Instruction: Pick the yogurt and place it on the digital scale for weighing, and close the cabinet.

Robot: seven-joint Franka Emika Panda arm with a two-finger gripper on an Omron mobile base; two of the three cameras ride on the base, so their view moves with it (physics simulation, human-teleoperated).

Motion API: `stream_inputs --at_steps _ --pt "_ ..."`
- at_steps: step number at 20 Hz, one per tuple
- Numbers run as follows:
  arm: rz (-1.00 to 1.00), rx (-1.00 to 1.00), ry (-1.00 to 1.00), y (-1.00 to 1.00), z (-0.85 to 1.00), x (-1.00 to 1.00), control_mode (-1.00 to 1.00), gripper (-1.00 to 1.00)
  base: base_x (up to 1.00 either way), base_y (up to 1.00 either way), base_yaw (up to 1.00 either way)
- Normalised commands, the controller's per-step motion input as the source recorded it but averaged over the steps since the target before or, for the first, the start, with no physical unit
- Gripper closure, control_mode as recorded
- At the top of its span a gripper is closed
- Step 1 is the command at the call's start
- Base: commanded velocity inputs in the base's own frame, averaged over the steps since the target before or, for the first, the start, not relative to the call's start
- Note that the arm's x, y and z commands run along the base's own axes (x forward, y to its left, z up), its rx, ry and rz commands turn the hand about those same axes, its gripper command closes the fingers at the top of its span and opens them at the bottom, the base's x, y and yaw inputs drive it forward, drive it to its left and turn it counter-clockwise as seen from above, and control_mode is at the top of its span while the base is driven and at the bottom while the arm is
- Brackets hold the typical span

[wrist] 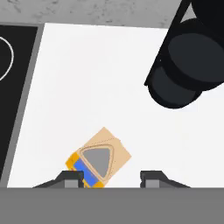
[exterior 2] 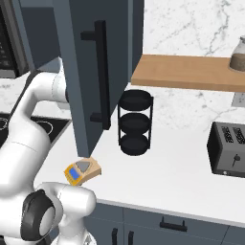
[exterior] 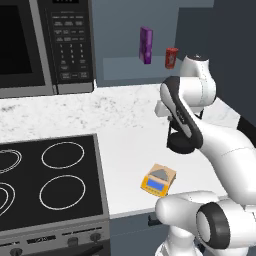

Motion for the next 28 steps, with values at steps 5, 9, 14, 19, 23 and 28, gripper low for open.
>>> stream_inputs --at_steps 5,9,14,19,23,28 --pt "0.01 -0.01 -0.17 0.05 0.08 -0.44 -1.0 -1.0 0.0 0.0 0.0" --pt "0.0 0.0 -0.37 0.05 0.42 -0.55 -1.0 -1.0 0.0 0.0 0.0" --pt "-0.01 0.0 -0.27 0.05 0.76 -0.13 -1.0 -1.0 0.0 0.0 0.0" --pt "-0.02 0.0 -0.1 0.0 0.52 0.0 -1.0 -1.0 0.0 0.0 0.0" --pt "0.0 0.0 -0.13 0.0 0.46 0.01 -1.0 -1.0 0.0 0.0 0.0" --pt "-0.02 -0.01 -0.26 0.0 0.38 0.02 -1.0 -1.0 0.0 0.0 0.0"
